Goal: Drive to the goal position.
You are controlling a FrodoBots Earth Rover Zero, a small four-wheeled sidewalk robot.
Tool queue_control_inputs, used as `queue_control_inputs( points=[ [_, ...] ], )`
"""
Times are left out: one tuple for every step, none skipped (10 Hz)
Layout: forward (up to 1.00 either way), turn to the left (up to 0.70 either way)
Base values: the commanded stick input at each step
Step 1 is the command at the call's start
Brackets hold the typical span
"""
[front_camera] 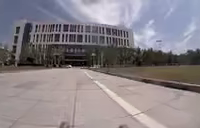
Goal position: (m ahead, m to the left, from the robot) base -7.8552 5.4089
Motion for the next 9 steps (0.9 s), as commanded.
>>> queue_control_inputs(
  points=[
    [0.7, 0.0],
    [0.7, 0.0],
    [0.7, 0.0],
    [0.7, 0.0],
    [0.7, 0.24],
    [0.7, 0.32],
    [0.7, 0.35],
    [0.7, 0.35],
    [0.7, 0.35]
  ],
)
